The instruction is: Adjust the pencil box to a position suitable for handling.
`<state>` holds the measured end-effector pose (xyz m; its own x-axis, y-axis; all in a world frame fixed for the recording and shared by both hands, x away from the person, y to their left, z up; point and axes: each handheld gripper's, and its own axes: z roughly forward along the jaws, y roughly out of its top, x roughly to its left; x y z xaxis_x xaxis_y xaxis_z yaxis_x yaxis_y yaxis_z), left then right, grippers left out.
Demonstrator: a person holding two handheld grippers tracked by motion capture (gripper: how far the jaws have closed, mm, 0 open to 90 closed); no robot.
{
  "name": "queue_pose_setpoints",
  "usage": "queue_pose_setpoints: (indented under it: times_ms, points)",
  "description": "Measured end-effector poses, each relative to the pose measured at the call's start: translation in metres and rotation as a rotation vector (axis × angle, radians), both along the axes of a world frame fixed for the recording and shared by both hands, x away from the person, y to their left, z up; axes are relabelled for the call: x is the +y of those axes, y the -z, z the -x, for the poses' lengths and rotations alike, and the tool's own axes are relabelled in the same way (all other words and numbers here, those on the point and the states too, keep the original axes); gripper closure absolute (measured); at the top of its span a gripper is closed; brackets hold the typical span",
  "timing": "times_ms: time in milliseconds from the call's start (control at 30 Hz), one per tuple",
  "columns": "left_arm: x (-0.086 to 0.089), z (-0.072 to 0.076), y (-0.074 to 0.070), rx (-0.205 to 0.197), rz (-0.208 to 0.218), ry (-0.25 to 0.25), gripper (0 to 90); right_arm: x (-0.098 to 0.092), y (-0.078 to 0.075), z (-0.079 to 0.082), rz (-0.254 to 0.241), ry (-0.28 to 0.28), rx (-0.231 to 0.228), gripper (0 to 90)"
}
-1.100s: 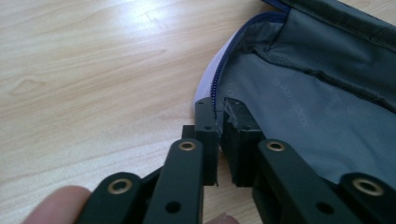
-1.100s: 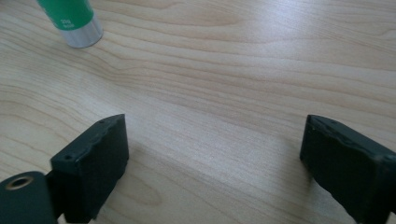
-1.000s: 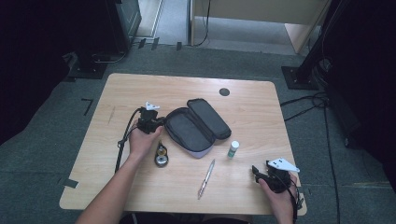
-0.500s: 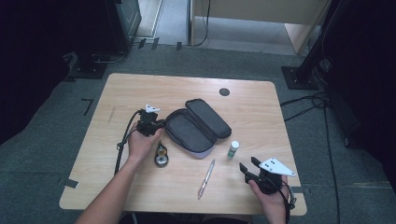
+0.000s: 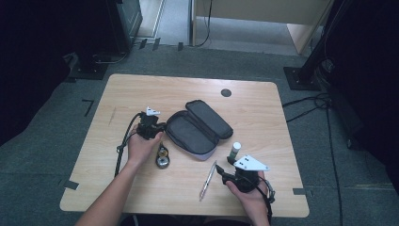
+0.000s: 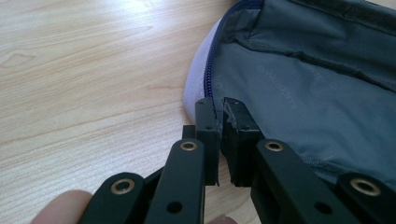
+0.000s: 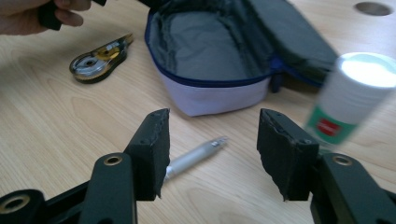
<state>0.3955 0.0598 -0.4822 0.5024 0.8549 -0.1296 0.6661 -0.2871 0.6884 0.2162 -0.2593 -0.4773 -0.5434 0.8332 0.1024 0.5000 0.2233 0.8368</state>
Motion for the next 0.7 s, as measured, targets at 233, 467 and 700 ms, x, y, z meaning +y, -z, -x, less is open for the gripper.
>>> queue_pose_setpoints:
  times_ms: [233, 467, 700]
  points:
    - [0.001, 0.004, 0.000, -0.001, -0.012, 0.012, 87.0, 0.025, 0.009, -0.018, 0.014, -0.017, 0.050, 40.1]
    - [0.004, 0.011, 0.001, 0.005, -0.007, 0.018, 88.1, 0.047, 0.017, -0.038, 0.063, 0.042, 0.090, 35.7]
    - [0.006, 0.016, 0.001, 0.005, -0.009, 0.029, 88.5, 0.056, 0.022, -0.047, 0.099, 0.057, 0.099, 35.5]
